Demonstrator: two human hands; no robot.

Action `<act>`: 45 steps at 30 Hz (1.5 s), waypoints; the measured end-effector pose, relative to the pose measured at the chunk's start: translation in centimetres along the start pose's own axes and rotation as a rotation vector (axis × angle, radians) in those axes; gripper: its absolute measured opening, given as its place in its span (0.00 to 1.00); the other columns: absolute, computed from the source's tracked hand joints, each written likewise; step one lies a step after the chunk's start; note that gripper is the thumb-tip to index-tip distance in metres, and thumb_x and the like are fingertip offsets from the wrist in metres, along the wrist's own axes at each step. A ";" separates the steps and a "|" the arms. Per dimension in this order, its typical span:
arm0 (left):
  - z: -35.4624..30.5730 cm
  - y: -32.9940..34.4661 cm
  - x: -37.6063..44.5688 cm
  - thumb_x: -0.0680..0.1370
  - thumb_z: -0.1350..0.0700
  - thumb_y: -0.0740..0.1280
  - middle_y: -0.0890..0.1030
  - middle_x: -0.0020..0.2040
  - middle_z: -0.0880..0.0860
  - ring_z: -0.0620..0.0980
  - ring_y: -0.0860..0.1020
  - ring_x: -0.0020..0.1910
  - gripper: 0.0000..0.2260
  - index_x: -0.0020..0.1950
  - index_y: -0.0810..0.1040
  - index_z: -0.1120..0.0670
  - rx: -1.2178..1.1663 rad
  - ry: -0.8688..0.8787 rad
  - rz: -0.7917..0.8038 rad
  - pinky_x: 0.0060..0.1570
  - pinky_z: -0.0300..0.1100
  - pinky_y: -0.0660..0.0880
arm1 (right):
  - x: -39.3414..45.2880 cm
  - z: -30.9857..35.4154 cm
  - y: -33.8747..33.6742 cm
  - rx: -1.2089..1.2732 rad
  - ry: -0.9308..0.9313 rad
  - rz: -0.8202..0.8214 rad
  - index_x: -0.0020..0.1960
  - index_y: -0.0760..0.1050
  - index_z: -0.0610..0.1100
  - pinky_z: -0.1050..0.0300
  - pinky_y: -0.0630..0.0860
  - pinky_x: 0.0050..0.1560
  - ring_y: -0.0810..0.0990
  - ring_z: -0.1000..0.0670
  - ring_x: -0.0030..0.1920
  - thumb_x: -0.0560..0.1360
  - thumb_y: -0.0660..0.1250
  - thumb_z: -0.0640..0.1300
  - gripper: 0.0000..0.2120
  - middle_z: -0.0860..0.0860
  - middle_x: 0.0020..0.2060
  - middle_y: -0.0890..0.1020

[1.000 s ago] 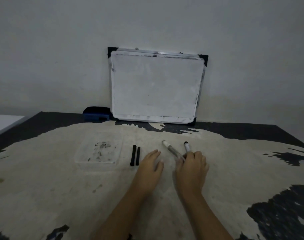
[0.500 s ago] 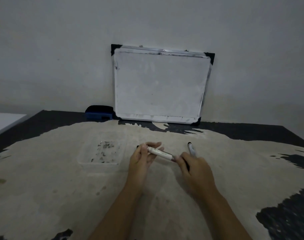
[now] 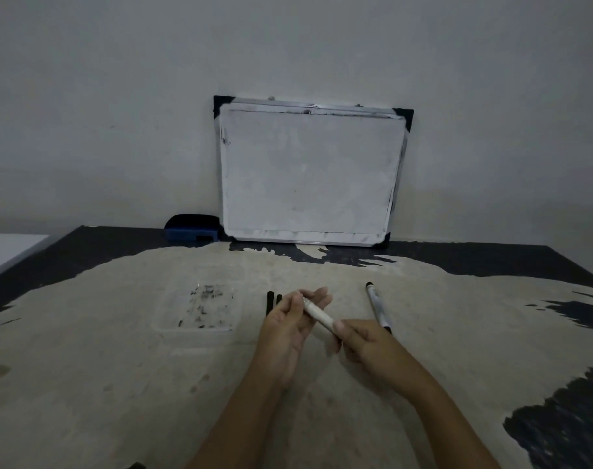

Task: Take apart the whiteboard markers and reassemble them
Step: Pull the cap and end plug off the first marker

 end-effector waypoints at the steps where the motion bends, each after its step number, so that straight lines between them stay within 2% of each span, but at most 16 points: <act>1: 0.1 -0.1 0.0 0.72 0.54 0.60 0.80 0.53 0.59 0.50 0.82 0.50 0.11 0.46 0.74 0.60 0.012 0.007 -0.025 0.46 0.37 0.80 | 0.1 0.0 -0.1 -0.124 -0.052 -0.069 0.32 0.72 0.52 0.61 0.65 0.32 0.67 0.59 0.25 0.79 0.56 0.51 0.18 0.54 0.23 0.70; 4: 0.3 -0.4 0.1 0.74 0.56 0.59 0.82 0.51 0.57 0.49 0.82 0.50 0.09 0.46 0.75 0.60 0.033 0.031 -0.082 0.47 0.38 0.80 | 0.2 0.0 -0.3 -0.352 -0.140 -0.202 0.32 0.67 0.55 0.64 0.65 0.30 0.68 0.57 0.26 0.79 0.56 0.52 0.16 0.54 0.24 0.70; 7: 0.6 -0.5 0.1 0.78 0.59 0.57 0.83 0.49 0.55 0.48 0.82 0.50 0.09 0.48 0.76 0.61 0.053 0.041 -0.143 0.47 0.38 0.80 | 0.4 -0.4 -0.5 -0.528 -0.194 -0.267 0.40 0.73 0.53 0.66 0.64 0.27 0.67 0.58 0.24 0.79 0.54 0.55 0.14 0.55 0.24 0.69; 10: 0.8 -0.5 0.0 0.79 0.60 0.57 0.85 0.45 0.53 0.47 0.83 0.48 0.09 0.48 0.77 0.60 0.075 0.047 -0.195 0.44 0.37 0.81 | 0.4 -0.1 -0.8 -0.693 -0.287 -0.393 0.38 0.74 0.51 0.71 0.54 0.22 0.60 0.59 0.19 0.76 0.53 0.56 0.17 0.57 0.21 0.67; 12: 0.8 -0.5 -0.2 0.78 0.60 0.58 0.86 0.43 0.53 0.47 0.83 0.47 0.09 0.48 0.78 0.60 0.077 0.050 -0.222 0.43 0.36 0.81 | 0.0 0.4 -1.2 -0.753 -0.330 -0.461 0.35 0.74 0.52 0.75 0.49 0.23 0.58 0.60 0.20 0.74 0.55 0.55 0.15 0.56 0.20 0.71; 18: 1.2 -0.4 -0.6 0.78 0.60 0.60 0.85 0.45 0.57 0.51 0.83 0.46 0.10 0.50 0.78 0.64 0.090 0.068 -0.327 0.40 0.36 0.81 | -0.2 1.2 -1.6 -0.824 -0.406 -0.542 0.37 0.79 0.50 0.75 0.46 0.31 0.70 0.56 0.21 0.73 0.57 0.53 0.15 0.54 0.24 0.78; 20: 1.2 -0.5 -0.6 0.78 0.59 0.60 0.85 0.45 0.57 0.51 0.83 0.46 0.10 0.49 0.79 0.63 0.106 0.071 -0.334 0.40 0.37 0.81 | -0.2 1.0 -1.7 -0.742 -0.344 -0.474 0.40 0.80 0.50 0.75 0.52 0.27 0.70 0.59 0.22 0.73 0.60 0.52 0.12 0.55 0.25 0.77; 22: 1.2 -0.2 -0.5 0.78 0.59 0.59 0.85 0.46 0.56 0.51 0.83 0.48 0.10 0.48 0.78 0.62 0.120 0.056 -0.256 0.42 0.37 0.81 | 0.0 0.5 -1.4 -0.500 -0.200 -0.241 0.45 0.78 0.48 0.65 0.68 0.27 0.70 0.60 0.25 0.76 0.62 0.52 0.10 0.55 0.28 0.76; 23: 1.2 0.1 -0.4 0.78 0.58 0.58 0.85 0.46 0.55 0.51 0.83 0.49 0.10 0.48 0.78 0.61 0.114 0.033 -0.196 0.42 0.38 0.81 | -0.2 0.5 -1.1 -0.296 -0.091 -0.092 0.47 0.77 0.47 0.61 0.71 0.30 0.70 0.58 0.25 0.77 0.61 0.53 0.11 0.54 0.29 0.76; 26: 1.6 1.2 -0.5 0.74 0.54 0.59 0.85 0.45 0.53 0.49 0.83 0.47 0.10 0.46 0.76 0.59 0.049 -0.081 -0.044 0.40 0.40 0.81 | -1.4 0.9 -0.1 0.389 0.229 0.253 0.42 0.74 0.42 0.63 0.63 0.21 0.65 0.56 0.21 0.78 0.57 0.55 0.17 0.52 0.25 0.71; 28: 1.8 1.6 -0.6 0.72 0.54 0.60 0.85 0.45 0.53 0.49 0.83 0.46 0.10 0.46 0.75 0.59 -0.014 -0.106 -0.008 0.39 0.40 0.81 | -1.8 1.3 -0.1 0.548 0.272 0.306 0.36 0.69 0.43 0.65 0.57 0.19 0.60 0.56 0.20 0.78 0.58 0.55 0.18 0.52 0.24 0.67; 35: 1.8 0.1 -0.3 0.77 0.58 0.59 0.85 0.45 0.56 0.53 0.83 0.48 0.09 0.46 0.78 0.60 0.126 0.018 -0.151 0.45 0.40 0.81 | -0.6 1.7 0.0 -0.158 -0.024 0.001 0.36 0.68 0.52 0.65 0.64 0.32 0.68 0.59 0.28 0.80 0.53 0.50 0.15 0.55 0.29 0.72; 39: 1.6 -0.3 -0.4 0.71 0.54 0.65 0.85 0.43 0.57 0.51 0.84 0.45 0.11 0.45 0.80 0.61 0.082 0.031 -0.240 0.38 0.37 0.81 | -0.3 1.5 -0.1 -0.683 -0.220 -0.239 0.47 0.73 0.50 0.71 0.56 0.25 0.62 0.62 0.25 0.78 0.58 0.49 0.06 0.53 0.36 0.82; 41: 1.4 -0.7 -0.3 0.68 0.53 0.66 0.86 0.43 0.56 0.49 0.84 0.44 0.14 0.47 0.80 0.62 0.047 0.030 -0.265 0.37 0.36 0.80 | -0.4 1.3 -0.2 -0.734 -0.271 -0.326 0.42 0.74 0.50 0.74 0.51 0.25 0.61 0.62 0.24 0.73 0.67 0.48 0.03 0.53 0.31 0.82; 42: 1.3 -0.8 -0.3 0.68 0.53 0.66 0.85 0.43 0.55 0.49 0.84 0.44 0.14 0.48 0.80 0.62 0.043 0.032 -0.259 0.38 0.37 0.81 | -0.4 1.3 -0.4 -0.724 -0.280 -0.347 0.41 0.74 0.50 0.75 0.53 0.25 0.64 0.62 0.26 0.72 0.68 0.49 0.04 0.54 0.30 0.82; 45: 1.1 -0.6 -0.5 0.68 0.51 0.68 0.84 0.41 0.50 0.43 0.82 0.41 0.14 0.49 0.80 0.57 0.240 0.048 -0.271 0.39 0.35 0.80 | -0.3 0.5 -1.4 -0.664 -0.203 -0.375 0.47 0.76 0.50 0.70 0.61 0.28 0.70 0.56 0.32 0.76 0.63 0.51 0.06 0.53 0.39 0.83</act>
Point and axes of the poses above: each hand's wrist, its own x-axis towards the middle knuckle, its own y-axis out of the palm, z = x × y, the point moved 4 cm from there along x, towards the middle knuckle
